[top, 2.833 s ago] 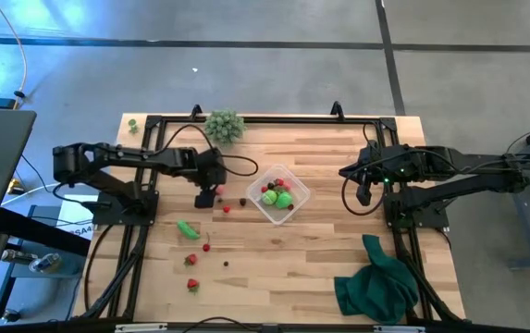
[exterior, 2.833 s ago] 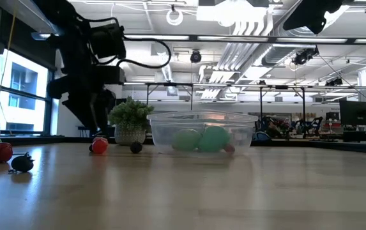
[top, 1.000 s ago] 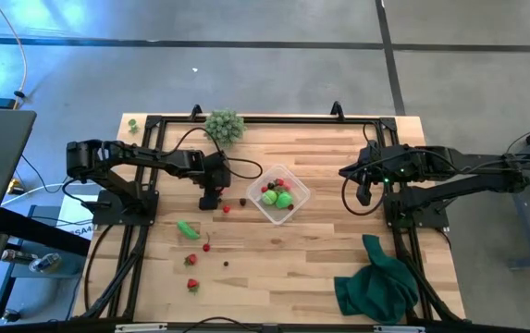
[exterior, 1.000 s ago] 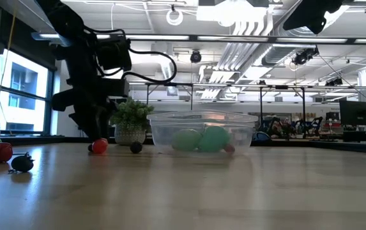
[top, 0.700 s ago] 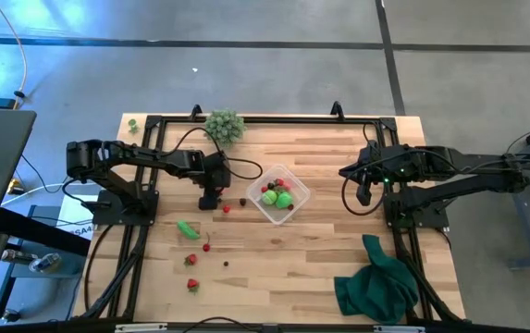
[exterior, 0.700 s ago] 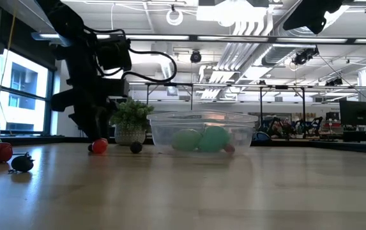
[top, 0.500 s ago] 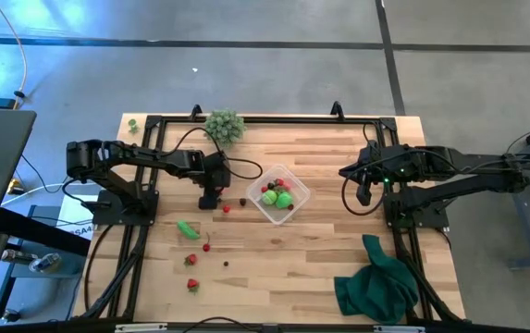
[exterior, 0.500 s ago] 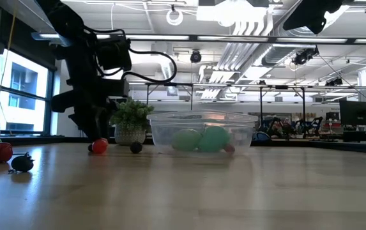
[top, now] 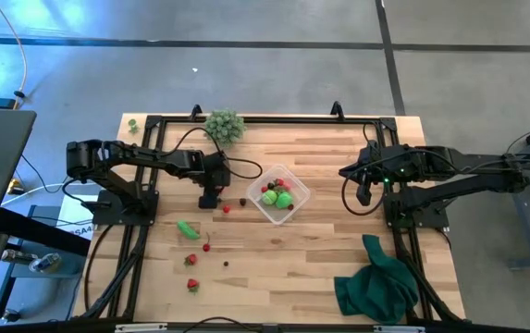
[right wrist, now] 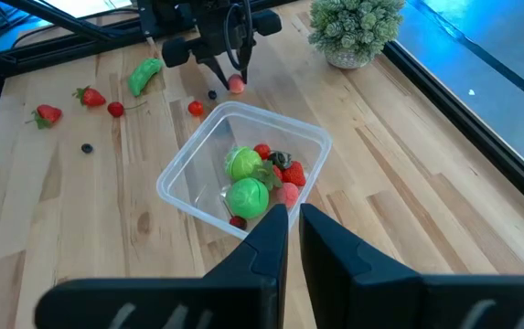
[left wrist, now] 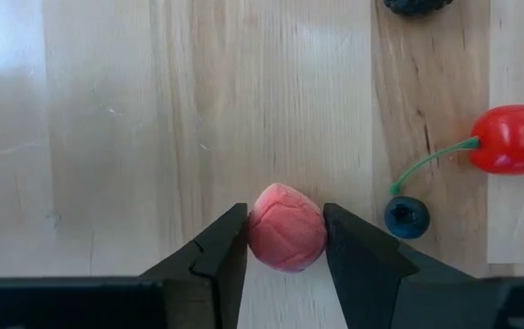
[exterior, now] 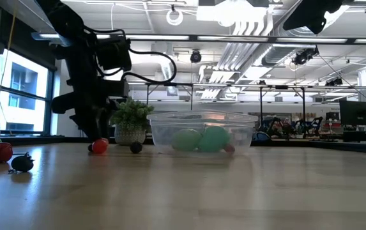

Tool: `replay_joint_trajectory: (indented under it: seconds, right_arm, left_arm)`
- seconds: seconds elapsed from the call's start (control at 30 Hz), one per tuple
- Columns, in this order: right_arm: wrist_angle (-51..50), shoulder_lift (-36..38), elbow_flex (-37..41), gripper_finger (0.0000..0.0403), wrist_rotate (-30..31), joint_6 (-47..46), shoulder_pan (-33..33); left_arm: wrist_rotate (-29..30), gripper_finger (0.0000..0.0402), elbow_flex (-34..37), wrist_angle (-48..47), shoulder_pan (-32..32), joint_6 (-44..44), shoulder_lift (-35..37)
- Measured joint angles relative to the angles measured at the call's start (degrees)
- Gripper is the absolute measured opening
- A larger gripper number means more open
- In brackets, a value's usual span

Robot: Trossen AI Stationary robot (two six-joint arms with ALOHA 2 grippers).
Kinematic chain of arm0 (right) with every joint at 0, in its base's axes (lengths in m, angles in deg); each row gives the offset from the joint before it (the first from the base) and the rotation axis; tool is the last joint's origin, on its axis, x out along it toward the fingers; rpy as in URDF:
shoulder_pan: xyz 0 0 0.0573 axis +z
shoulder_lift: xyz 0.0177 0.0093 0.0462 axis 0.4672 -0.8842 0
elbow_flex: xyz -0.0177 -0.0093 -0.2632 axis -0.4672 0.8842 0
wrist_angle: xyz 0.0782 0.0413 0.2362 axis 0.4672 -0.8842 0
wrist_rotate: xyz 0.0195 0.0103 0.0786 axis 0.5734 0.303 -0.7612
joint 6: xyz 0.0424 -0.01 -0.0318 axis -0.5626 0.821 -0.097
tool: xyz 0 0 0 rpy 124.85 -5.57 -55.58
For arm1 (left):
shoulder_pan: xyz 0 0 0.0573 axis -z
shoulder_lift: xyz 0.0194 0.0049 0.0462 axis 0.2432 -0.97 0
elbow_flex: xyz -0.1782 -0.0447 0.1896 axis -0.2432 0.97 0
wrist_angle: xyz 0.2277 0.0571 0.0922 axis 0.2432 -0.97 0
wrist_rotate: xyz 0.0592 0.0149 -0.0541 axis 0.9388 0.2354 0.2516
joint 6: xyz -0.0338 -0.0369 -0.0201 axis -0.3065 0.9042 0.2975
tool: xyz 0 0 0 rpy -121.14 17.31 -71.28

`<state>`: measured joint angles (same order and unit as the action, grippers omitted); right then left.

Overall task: Pick and placing Produce into tupperware
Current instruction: Put the pink peach into the transparent bin

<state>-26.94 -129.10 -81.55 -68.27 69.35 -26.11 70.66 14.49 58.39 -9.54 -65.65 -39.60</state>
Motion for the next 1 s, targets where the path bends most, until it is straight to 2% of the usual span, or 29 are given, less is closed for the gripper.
replay_joint_trajectory:
  seconds: [0.3, 0.53, 0.73, 1.0]
  right_arm:
    - [0.0, 0.0, 0.0, 0.0025, 0.0, 0.0, 0.0]
    - [0.0, 0.0, 0.0, 0.0025, 0.0, 0.0, 0.0]
    - [0.0, 0.0, 0.0, 0.0025, 0.0, 0.0, 0.0]
    - [0.0, 0.0, 0.0, 0.0025, 0.0, 0.0, 0.0]
  left_arm:
    - [-0.7, 0.0117, 0.0, 0.9, 0.0, 0.2, 0.0]
    - [-5.5, 0.0116, -1.7, 0.8, 0.0, 0.2, 0.0]
    - [-8.0, 0.0115, -8.5, 0.5, 0.0, 0.0, 0.0]
    - [-10.9, 0.0115, -21.3, 1.3, 0.0, -1.5, 0.0]
